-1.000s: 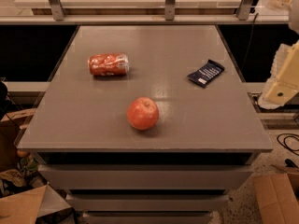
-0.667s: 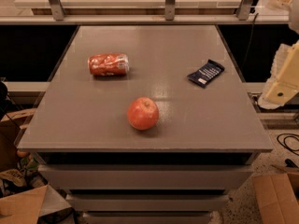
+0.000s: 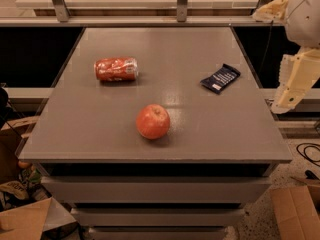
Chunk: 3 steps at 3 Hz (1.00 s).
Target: Move rxbar blueberry near coke can
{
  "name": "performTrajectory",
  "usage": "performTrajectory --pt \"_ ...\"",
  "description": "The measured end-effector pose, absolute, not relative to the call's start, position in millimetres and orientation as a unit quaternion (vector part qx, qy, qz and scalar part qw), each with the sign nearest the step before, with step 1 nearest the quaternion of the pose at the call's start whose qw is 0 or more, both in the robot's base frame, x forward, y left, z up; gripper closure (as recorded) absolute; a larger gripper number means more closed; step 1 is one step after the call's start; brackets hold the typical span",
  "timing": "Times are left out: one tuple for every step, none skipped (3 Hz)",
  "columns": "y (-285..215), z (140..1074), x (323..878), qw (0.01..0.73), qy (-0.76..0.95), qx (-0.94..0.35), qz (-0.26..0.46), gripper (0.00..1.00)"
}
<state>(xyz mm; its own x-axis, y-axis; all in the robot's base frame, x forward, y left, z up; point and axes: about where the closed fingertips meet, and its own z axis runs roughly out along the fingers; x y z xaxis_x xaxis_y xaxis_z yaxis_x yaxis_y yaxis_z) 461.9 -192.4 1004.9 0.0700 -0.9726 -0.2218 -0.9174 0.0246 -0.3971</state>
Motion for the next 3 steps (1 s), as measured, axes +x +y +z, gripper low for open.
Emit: performTrajectory --pt "-192.8 975.3 491.4 0.212 0.626 -0.749 -0.048 0.00" --pt "-192.2 970.9 494.1 0.210 0.613 -0.760 -0.048 0.00" --pt "-191.8 971.4 493.8 0.211 0.615 -0.758 -0.048 0.00"
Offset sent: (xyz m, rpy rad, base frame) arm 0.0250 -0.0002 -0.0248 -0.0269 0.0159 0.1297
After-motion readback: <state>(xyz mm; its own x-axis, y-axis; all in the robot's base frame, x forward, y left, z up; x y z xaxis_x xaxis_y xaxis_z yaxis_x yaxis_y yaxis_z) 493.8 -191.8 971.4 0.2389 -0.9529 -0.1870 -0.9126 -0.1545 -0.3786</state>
